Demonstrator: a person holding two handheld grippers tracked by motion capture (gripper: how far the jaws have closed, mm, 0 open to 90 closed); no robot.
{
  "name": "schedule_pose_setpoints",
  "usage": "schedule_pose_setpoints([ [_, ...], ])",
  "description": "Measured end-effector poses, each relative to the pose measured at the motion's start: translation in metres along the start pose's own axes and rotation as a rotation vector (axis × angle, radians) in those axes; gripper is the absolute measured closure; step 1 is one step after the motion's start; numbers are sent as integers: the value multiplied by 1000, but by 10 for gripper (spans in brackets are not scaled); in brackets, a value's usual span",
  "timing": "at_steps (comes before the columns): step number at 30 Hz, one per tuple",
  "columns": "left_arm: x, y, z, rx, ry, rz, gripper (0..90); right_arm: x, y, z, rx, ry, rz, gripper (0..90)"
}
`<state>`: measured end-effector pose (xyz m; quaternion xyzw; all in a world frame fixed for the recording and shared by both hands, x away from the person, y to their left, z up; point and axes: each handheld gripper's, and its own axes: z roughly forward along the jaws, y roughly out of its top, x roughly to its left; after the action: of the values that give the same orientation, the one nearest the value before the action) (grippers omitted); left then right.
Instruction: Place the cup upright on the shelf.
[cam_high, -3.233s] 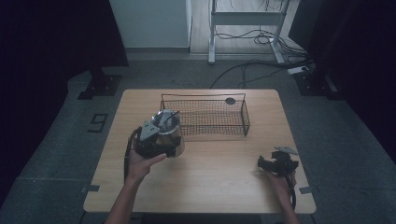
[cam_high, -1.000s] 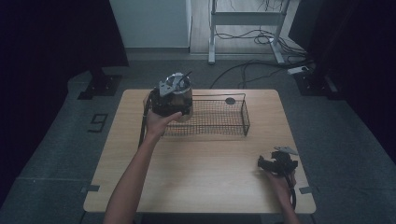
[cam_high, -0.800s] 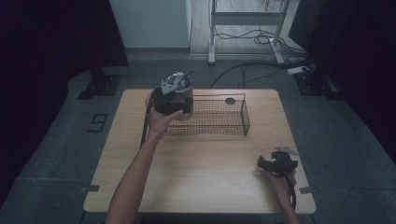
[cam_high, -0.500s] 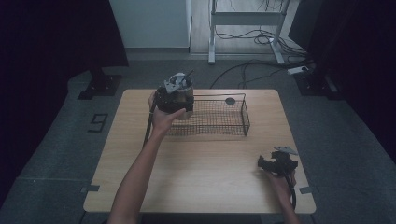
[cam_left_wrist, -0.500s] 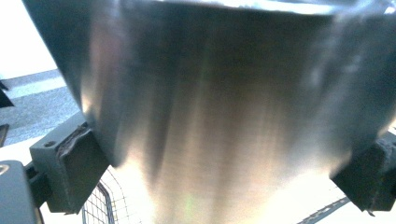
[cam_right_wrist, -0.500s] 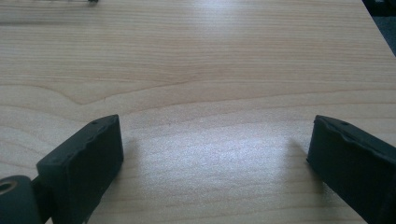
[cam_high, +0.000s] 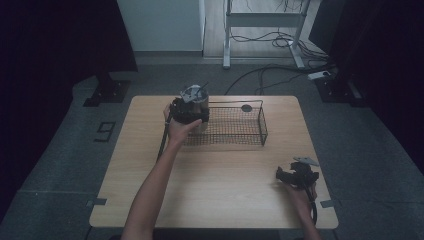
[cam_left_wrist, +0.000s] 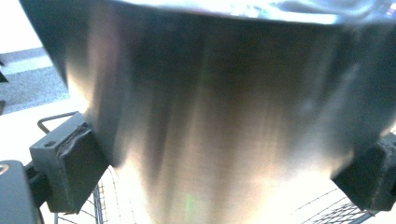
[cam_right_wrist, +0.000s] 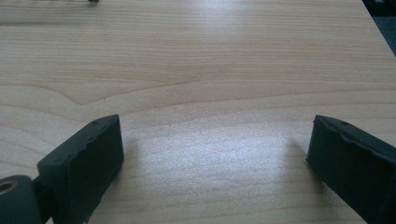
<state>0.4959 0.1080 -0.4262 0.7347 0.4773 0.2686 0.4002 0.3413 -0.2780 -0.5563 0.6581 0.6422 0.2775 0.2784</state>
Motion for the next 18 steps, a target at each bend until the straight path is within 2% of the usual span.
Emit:
schedule_pose_setpoints([
  [18, 1, -22, 22, 53, 23, -16, 39, 0, 0, 0, 0, 0, 0, 34],
])
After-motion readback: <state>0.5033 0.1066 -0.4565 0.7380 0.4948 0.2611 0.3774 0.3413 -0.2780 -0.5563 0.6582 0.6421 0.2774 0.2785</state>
